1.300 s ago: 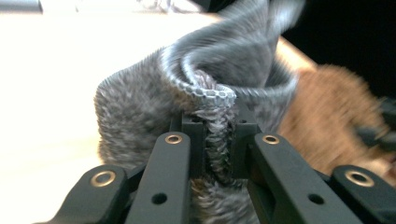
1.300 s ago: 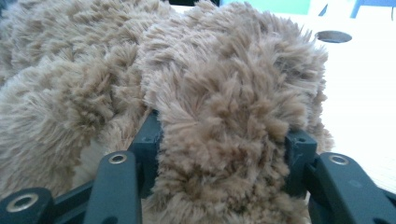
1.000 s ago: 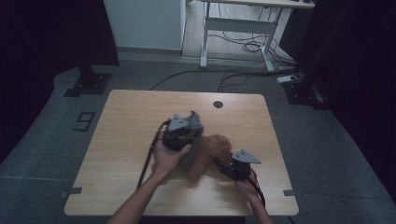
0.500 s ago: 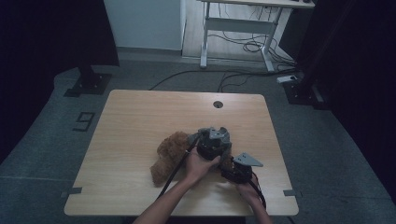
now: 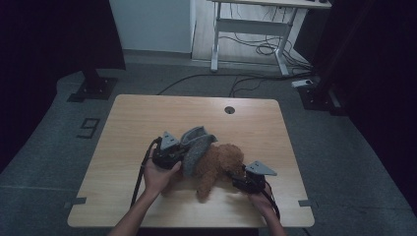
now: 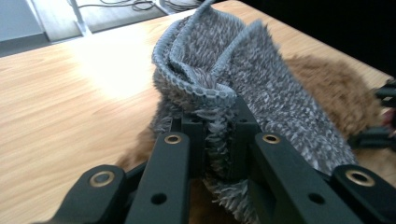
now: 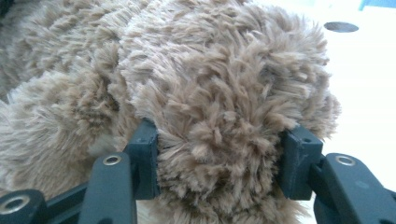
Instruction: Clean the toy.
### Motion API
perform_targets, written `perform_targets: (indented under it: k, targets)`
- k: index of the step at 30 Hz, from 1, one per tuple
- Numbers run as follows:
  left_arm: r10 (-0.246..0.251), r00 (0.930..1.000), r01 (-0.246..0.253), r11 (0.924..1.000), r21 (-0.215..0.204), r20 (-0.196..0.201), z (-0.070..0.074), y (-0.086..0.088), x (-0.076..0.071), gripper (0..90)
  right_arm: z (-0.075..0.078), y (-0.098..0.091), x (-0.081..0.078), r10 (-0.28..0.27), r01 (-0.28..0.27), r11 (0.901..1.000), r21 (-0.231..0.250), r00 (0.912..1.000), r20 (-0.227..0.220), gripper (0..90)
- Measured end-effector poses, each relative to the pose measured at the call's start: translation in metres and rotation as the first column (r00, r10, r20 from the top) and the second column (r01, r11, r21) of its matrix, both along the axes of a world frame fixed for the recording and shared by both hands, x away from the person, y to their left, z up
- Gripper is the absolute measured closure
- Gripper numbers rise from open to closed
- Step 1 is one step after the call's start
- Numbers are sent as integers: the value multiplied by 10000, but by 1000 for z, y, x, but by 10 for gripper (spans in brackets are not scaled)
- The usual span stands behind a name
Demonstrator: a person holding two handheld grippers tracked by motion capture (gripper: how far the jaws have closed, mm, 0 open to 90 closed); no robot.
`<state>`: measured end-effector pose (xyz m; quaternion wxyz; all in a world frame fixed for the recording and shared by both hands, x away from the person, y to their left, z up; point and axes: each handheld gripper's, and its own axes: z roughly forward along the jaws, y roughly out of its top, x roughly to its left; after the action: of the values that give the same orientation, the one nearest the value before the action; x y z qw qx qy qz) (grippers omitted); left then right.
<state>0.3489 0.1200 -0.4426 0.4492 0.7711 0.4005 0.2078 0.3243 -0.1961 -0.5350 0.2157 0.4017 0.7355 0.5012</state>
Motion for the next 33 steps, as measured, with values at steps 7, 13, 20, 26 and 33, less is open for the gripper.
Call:
perform_targets:
  k: [7, 13, 20, 26, 33]
  targets:
    - [647, 9977, -656, 9966, -491, -187, -14, 29, -6, 806, 0, -1, -1, 35, -35, 10000, -7, 10000, -29, 433]
    - [677, 9882, -705, 9974, -153, -1376, -51, 37, 1, 807, -2, -4, 1, 0, 6, 9997, 251, 9997, -253, 433]
    - [894, 9862, -869, 9959, 237, -1396, -53, 29, 13, 810, -1, -2, 4, -243, 255, 9990, 354, 9991, -338, 435]
    - [918, 9926, -931, 9956, -129, -796, -21, 37, 13, 810, 1, 0, 6, -372, 382, 9990, 249, 9986, -364, 434]
    - [-658, 9964, 697, 9947, -757, 531, 42, -1, -1, 809, 1, 1, 7, -421, 433, 9986, 289, 9983, -392, 433]
